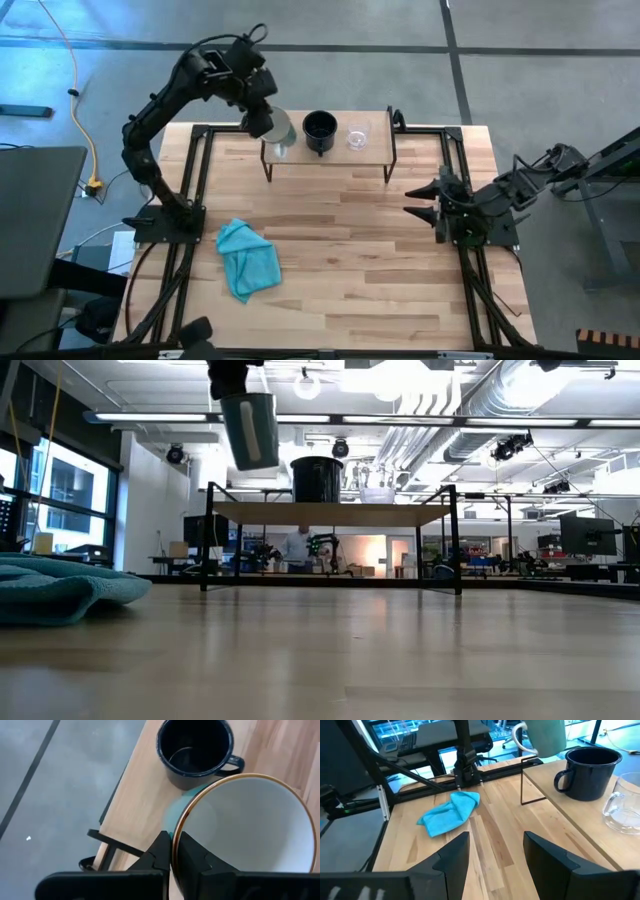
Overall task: Stack small to large cups/mugs on shelf
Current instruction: Put the blue mug on the shelf
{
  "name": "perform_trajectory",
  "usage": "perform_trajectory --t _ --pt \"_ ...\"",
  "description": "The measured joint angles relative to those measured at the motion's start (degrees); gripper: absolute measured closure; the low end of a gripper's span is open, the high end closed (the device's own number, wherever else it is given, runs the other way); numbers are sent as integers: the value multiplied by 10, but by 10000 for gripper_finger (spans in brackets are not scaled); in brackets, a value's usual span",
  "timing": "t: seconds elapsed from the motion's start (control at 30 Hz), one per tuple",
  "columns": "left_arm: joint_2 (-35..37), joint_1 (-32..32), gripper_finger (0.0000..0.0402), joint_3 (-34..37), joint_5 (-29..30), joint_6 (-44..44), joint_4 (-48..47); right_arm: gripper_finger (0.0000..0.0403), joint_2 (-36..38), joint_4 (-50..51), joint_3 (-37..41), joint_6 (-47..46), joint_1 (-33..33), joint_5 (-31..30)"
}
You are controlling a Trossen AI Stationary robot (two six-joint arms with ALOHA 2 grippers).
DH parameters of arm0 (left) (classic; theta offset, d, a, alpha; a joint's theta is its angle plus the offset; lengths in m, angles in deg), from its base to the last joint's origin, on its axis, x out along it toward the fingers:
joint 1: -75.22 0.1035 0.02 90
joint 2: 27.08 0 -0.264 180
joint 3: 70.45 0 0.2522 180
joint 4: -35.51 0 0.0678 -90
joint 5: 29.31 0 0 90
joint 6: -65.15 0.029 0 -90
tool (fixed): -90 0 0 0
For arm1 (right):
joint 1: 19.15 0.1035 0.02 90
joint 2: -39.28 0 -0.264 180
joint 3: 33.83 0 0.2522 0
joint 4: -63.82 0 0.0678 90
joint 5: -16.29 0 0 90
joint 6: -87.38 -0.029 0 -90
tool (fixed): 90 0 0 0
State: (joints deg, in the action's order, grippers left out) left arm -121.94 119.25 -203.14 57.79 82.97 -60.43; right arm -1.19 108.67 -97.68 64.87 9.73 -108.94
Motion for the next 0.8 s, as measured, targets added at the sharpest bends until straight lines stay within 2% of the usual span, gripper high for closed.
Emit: perform_trajectory --t 0.3,0.5,0.8 --pt "-63 -1 399 -53 -3 22 -17 224 -5 0 0 -14 0 -6" --pt "-90 0 399 -56 10 30 -21 224 -5 8 0 -36 0 11" --pt "-100 35 399 -56 3 34 -29 224 -5 33 0 -61 0 13"
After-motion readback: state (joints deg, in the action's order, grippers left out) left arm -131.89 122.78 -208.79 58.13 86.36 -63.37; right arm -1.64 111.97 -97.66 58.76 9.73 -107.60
